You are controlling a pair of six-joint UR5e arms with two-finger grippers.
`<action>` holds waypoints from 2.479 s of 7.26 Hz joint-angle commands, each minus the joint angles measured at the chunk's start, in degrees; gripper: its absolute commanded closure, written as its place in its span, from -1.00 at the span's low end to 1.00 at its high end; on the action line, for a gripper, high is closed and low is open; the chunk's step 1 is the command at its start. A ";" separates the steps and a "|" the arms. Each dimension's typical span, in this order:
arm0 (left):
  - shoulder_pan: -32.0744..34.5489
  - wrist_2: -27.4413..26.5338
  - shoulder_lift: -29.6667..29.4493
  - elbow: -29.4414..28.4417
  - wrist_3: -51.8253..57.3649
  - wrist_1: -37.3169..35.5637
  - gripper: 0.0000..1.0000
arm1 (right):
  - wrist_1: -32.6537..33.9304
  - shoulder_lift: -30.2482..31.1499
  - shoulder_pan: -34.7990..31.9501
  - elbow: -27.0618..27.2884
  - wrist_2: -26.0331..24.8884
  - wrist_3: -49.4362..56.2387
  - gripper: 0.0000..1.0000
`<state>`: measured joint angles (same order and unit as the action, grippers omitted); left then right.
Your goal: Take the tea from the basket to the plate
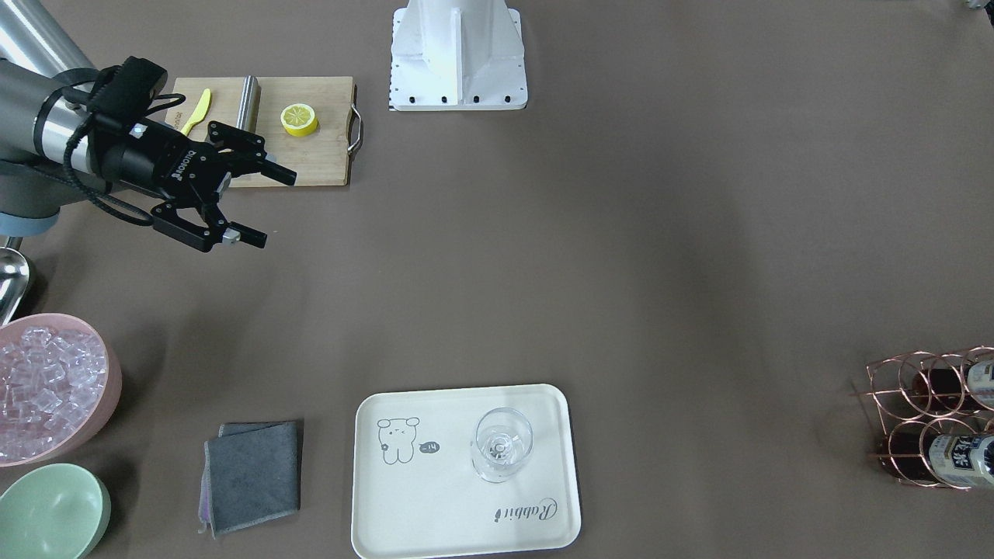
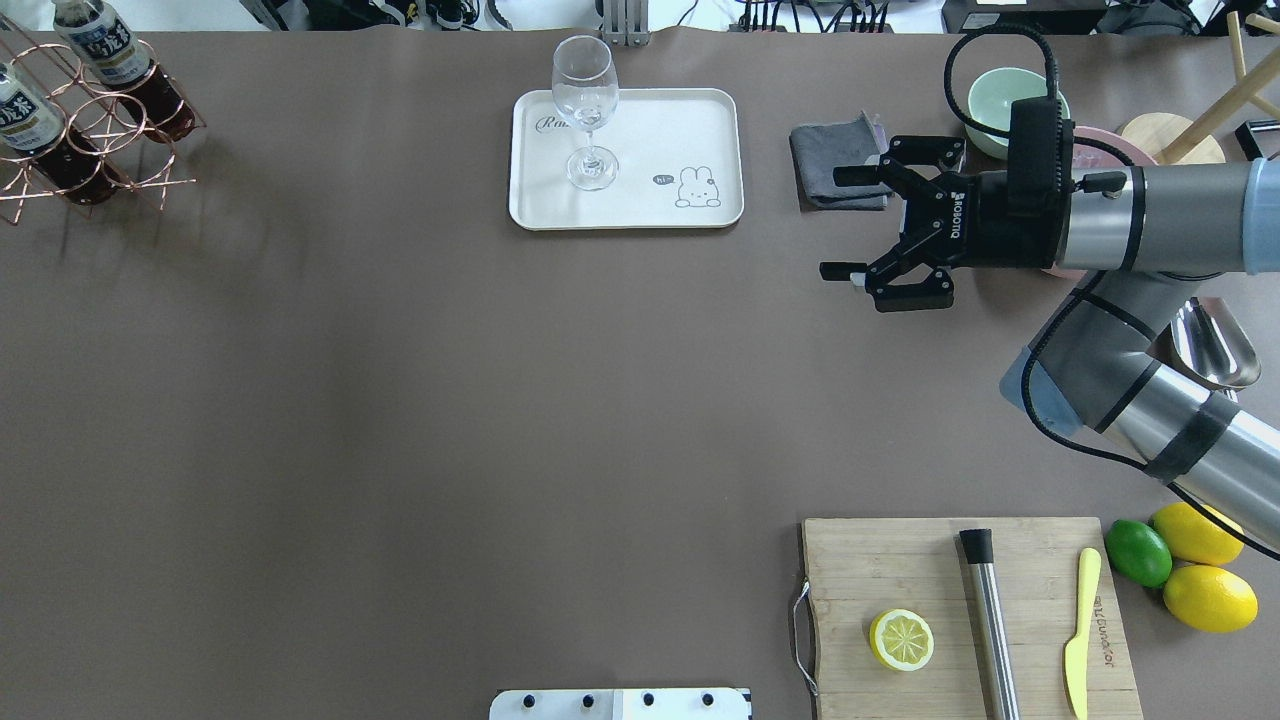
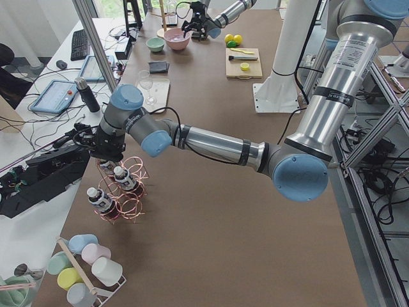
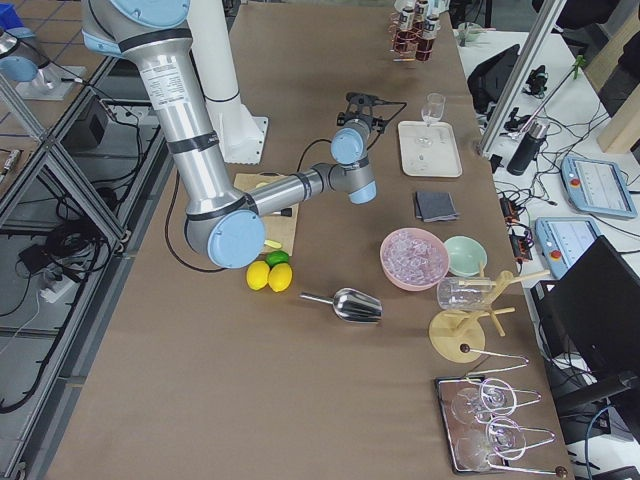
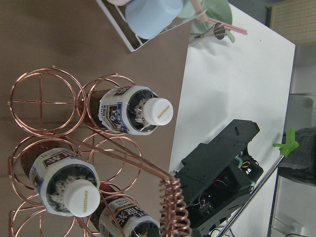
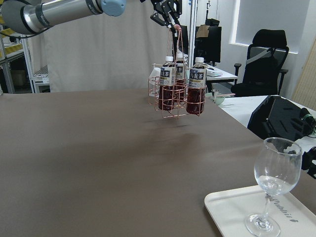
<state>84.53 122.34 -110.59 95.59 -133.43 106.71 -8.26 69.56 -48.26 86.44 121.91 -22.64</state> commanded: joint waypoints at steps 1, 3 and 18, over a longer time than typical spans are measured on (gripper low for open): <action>-9.08 -2.17 -0.68 22.01 -8.56 -24.97 1.00 | -0.09 -0.74 0.97 0.13 -0.27 -0.91 -0.99; -21.11 -7.61 -9.77 27.97 -24.36 -37.12 1.00 | -0.26 0.04 0.36 0.75 -0.09 -1.17 -0.99; -57.47 -25.39 -40.59 14.09 -34.00 -45.54 1.00 | -3.51 3.65 0.88 0.31 -0.09 -0.48 -0.99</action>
<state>26.74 96.96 -151.22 109.46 -167.39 61.26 -11.76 73.23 -47.78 86.98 121.40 -23.52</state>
